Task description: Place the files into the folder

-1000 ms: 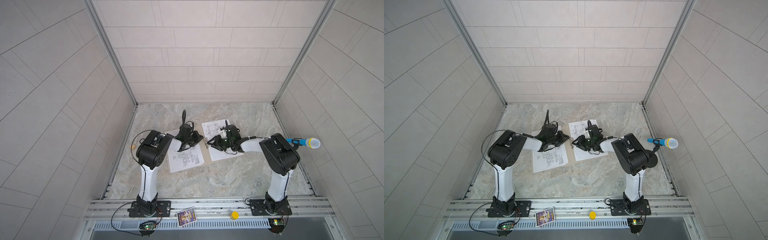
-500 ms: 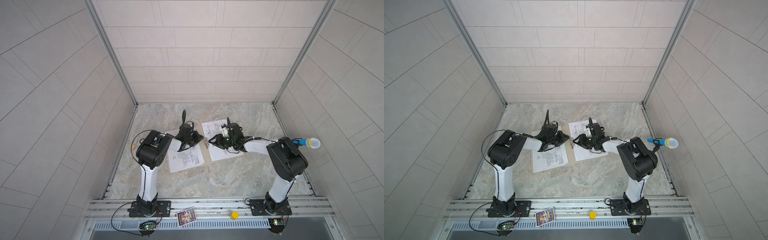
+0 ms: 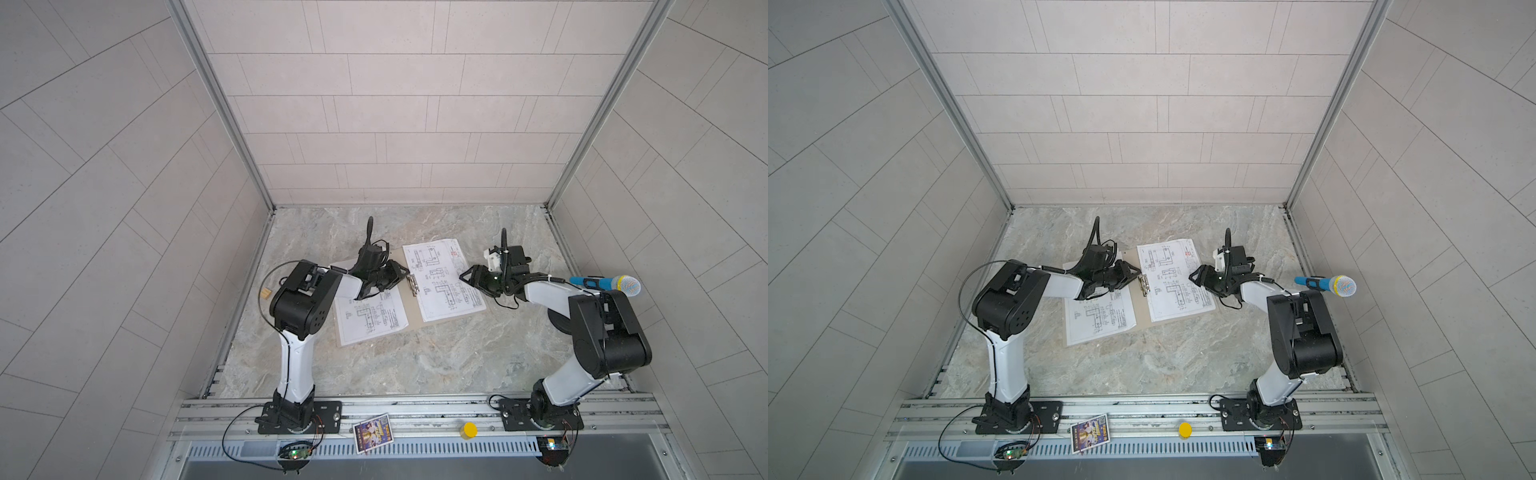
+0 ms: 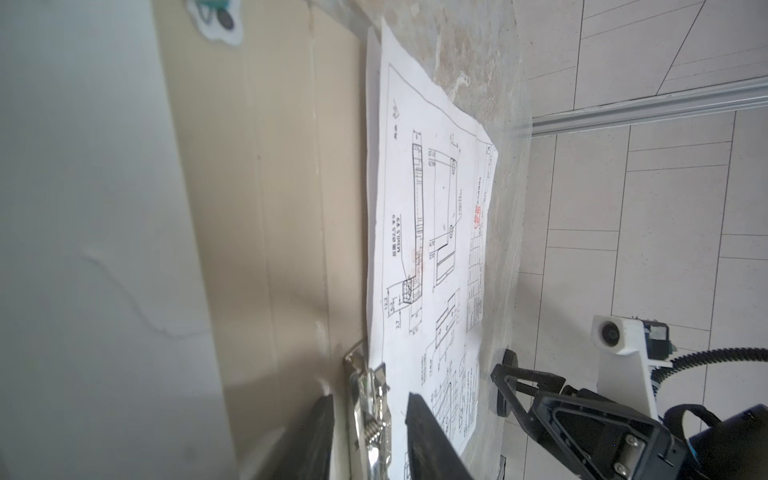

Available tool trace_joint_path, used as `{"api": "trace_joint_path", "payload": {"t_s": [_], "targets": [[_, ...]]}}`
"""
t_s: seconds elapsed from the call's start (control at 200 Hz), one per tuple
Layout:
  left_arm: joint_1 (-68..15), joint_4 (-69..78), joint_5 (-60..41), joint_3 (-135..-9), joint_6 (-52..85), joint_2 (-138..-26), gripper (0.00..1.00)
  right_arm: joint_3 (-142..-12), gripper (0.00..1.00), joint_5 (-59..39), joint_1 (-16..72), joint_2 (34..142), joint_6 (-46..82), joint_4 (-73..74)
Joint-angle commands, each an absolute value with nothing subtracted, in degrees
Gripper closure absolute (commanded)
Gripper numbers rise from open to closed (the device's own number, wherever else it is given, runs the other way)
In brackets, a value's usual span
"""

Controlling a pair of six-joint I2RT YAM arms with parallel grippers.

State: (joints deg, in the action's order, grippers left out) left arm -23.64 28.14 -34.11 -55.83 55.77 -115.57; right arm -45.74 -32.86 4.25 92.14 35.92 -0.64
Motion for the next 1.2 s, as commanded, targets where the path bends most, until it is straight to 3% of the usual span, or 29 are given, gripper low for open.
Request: {"api": "trace_joint_path", "payload": {"t_s": [0.0,0.24,0.415,0.881,1.196], "targets": [[-23.64,25.15,-34.99,-56.52,54.13,-111.81,0.57,-45.88,0.32,-30.68,1.95,91.17,30.29,-4.43],[-23.04,13.65,-34.05,-57.60,46.55,-102.01,0.44,-45.16,0.30,-33.13,-0.80,93.50,28.31,-4.43],[-18.98,9.94,-31.47,-51.35,44.44,-94.29,0.36,-43.29,0.30,-37.48,-0.82,95.15,30.53,-0.73],[-5.27,-10.47,-15.02,-34.77,36.73,-72.48,0.06,-38.20,0.33,-41.50,0.25,95.01,32.87,3.71],[-3.53,-14.77,-10.36,-30.92,36.75,-68.93,0.01,-35.81,0.35,-40.05,0.88,93.47,34.04,4.04]]}}
